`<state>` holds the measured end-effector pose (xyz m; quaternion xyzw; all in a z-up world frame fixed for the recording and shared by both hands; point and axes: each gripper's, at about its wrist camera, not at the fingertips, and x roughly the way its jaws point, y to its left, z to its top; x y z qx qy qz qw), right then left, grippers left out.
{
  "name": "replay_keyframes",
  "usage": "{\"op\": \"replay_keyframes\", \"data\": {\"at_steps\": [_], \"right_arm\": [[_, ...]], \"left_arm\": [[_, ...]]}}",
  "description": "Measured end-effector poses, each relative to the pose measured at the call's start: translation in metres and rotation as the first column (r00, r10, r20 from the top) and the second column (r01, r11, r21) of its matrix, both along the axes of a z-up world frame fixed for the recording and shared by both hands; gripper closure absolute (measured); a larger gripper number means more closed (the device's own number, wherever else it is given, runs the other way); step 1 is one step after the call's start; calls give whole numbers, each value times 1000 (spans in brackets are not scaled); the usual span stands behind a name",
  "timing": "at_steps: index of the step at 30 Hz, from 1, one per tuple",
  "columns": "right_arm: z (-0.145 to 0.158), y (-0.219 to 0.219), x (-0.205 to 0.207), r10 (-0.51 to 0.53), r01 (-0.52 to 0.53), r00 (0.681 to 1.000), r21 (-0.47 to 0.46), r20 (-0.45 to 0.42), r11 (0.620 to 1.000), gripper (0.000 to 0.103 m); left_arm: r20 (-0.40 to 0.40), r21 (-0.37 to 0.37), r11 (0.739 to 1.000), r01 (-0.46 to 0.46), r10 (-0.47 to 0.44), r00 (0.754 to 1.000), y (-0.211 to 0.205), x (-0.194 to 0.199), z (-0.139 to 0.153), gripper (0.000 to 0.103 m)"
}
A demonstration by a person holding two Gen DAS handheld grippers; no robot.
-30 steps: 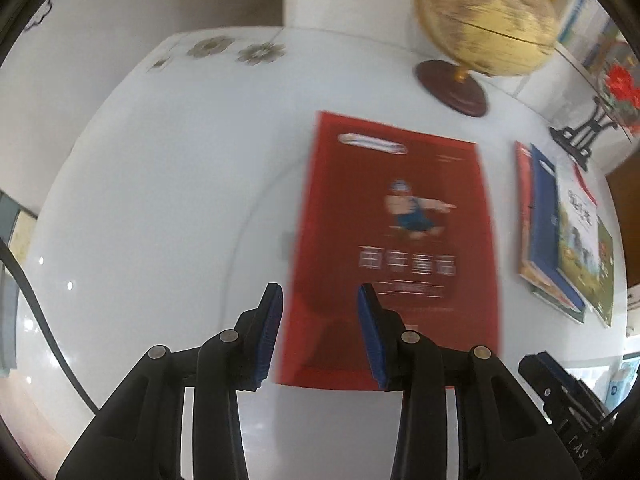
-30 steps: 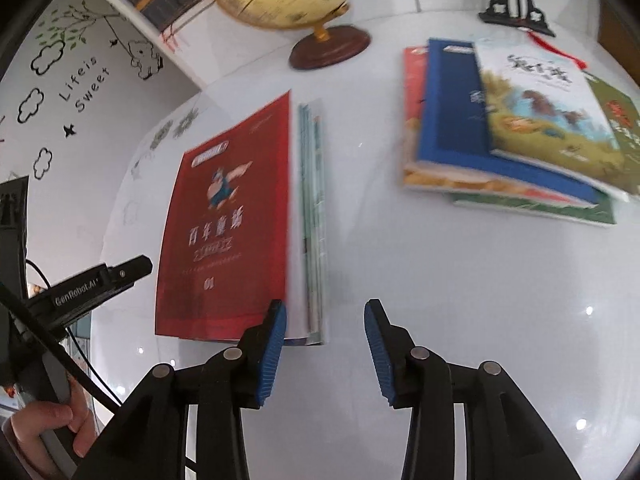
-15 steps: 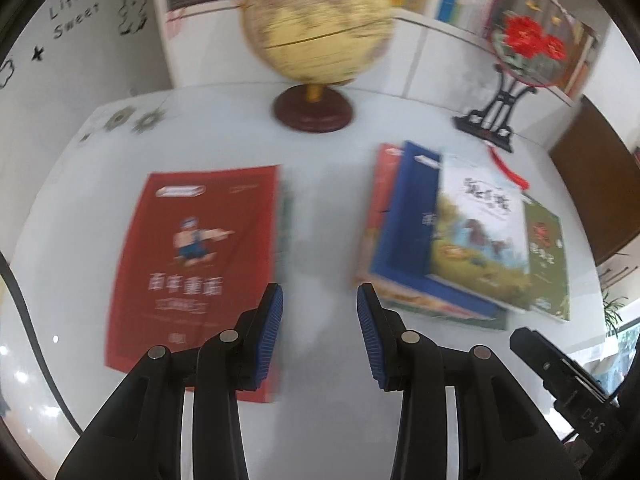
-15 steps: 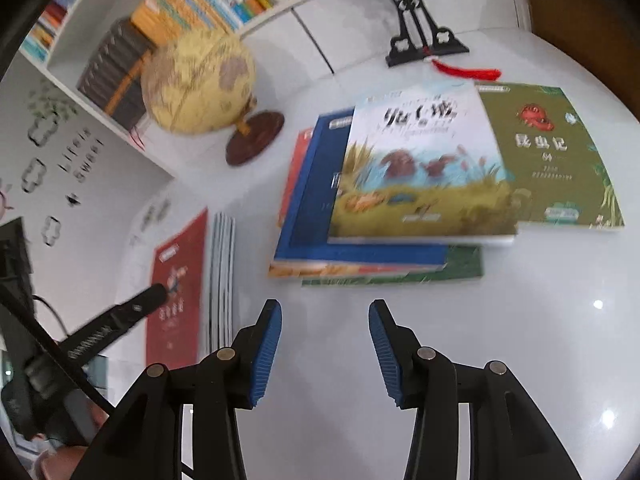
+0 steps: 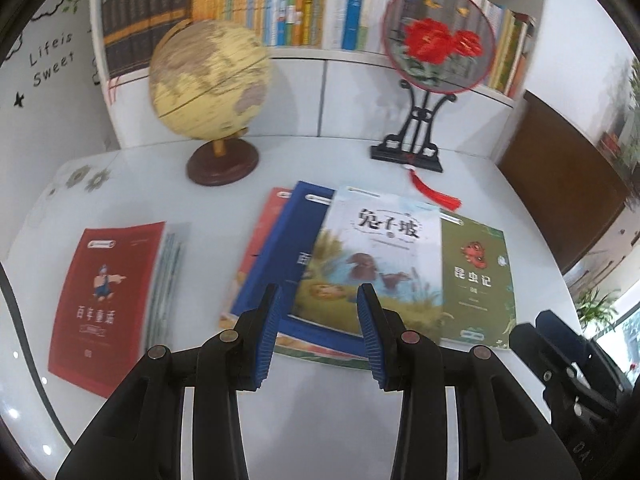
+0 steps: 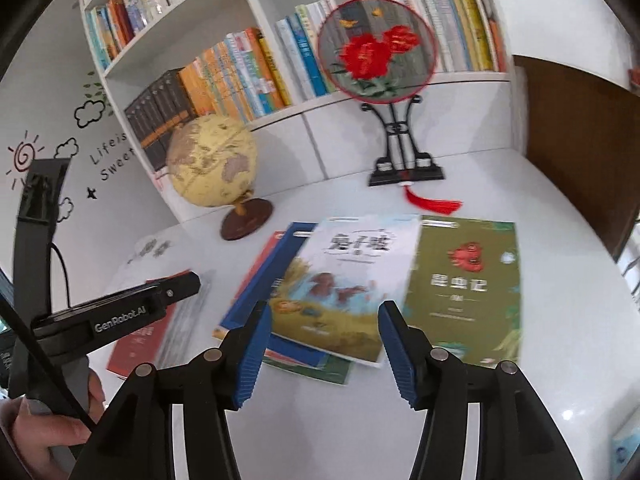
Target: Organize books
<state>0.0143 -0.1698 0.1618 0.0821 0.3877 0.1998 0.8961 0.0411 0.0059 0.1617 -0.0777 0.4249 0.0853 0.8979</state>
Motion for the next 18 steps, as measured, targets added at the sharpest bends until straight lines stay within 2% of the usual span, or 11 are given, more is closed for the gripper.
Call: {"op": "replay_keyframes", "data": {"at_steps": [4,9,13,18], "right_arm": [[-3,-24,7,-28,28,1000,-2,5,1000,49],[-8,-49,13,-49,49,999,-12,12,999,47],[-12,-65,19,-70,71,997,-12,6,997,42],[-15,-76,26,-99,99,995,4,10,995,26]], "left_arm": [[9,61,998,19,-19,1000,-25,3,-3,67],[-4,87,996,18,-17,1000,-40,7,-7,67],[-9,126,992,16,-15,1000,-47,9,-8,67],[-21,135,991,23,-20,1000,-50,13,-12,67]]}}
